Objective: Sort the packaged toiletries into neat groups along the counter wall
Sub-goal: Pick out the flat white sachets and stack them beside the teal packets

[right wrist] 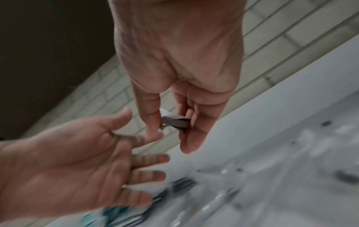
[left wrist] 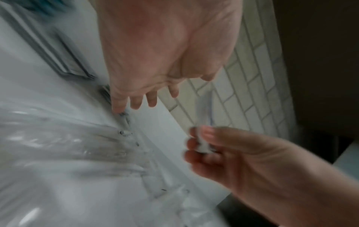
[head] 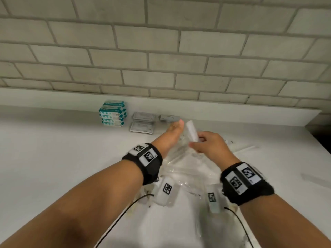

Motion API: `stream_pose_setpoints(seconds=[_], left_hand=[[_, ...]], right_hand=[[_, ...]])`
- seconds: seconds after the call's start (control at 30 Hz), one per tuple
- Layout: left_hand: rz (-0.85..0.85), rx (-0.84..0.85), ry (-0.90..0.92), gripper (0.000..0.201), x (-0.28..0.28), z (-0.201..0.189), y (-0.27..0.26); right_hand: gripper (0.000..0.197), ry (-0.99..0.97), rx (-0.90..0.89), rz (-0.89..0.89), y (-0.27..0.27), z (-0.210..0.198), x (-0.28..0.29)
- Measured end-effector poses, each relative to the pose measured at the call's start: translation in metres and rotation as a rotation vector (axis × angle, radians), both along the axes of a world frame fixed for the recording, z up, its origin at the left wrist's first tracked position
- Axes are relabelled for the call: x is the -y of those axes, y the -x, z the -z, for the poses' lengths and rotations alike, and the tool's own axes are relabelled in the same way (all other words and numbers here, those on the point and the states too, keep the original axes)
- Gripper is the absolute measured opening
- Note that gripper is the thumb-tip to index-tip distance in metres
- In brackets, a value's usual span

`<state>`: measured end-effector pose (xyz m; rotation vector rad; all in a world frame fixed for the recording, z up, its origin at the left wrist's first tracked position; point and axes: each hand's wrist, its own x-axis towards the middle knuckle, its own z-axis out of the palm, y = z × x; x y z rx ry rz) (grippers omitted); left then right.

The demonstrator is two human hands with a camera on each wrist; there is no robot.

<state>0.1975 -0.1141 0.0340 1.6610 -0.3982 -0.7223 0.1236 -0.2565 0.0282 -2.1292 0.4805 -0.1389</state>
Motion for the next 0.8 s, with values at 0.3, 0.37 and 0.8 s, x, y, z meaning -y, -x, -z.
stream_pose_setpoints(seconds=[0.3,0.37,0.8], left_hand=[[0.498,0.522,-0.848,0.068,0.081,0.073,-0.039],[0.584,0.539,-0.827,0.067,0.085,0.072,-0.024],[0.496,0.541,-0.768,0.053,0.031,0.027,-0.039]], right_hand=[[0.029,-0.018,-0.045,0.139,-0.015,0.013,0.102],[0.038,0.074,-0.078,0.074,-0.024,0.012,0.105],[0.044,0.700,-0.370,-0.485,-0.107,0.010,0.057]])
